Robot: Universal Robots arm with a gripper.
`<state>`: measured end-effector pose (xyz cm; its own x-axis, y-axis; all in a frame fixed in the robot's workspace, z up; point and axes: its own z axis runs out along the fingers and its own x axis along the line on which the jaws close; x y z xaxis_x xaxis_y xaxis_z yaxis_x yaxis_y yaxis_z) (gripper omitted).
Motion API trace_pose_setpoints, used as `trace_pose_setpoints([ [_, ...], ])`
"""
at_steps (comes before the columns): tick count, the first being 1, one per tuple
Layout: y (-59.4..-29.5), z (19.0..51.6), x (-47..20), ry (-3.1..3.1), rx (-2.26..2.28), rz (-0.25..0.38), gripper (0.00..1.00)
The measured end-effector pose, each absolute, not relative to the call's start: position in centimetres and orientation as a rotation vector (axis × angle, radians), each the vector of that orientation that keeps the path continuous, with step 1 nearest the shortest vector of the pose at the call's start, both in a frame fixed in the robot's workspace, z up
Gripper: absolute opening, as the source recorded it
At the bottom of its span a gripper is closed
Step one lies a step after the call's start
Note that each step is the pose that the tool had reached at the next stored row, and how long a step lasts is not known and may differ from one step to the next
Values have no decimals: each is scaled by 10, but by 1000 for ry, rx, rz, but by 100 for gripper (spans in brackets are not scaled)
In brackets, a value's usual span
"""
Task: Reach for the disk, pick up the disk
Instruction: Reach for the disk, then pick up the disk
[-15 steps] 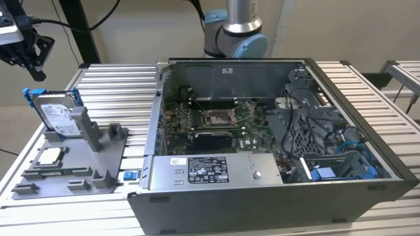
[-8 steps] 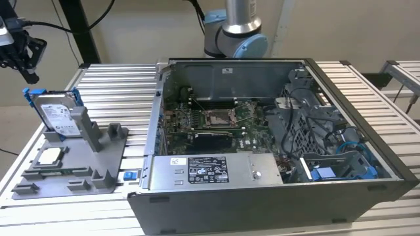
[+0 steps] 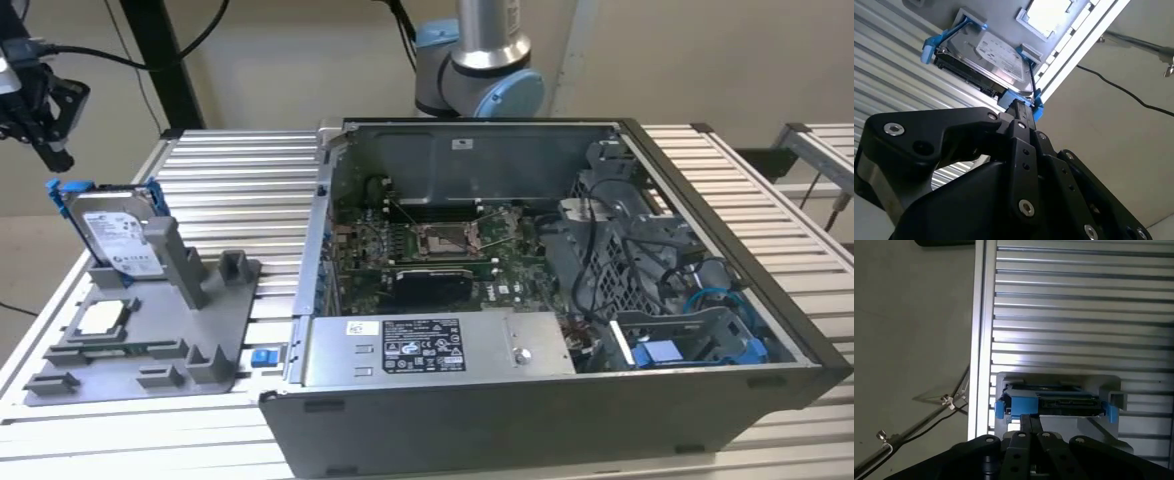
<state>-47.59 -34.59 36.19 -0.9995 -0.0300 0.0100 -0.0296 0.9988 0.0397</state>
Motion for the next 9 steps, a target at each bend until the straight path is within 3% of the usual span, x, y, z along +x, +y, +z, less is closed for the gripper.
trace_pose_setpoints([
  [9, -346, 362, -476, -3116, 46, -61, 0],
])
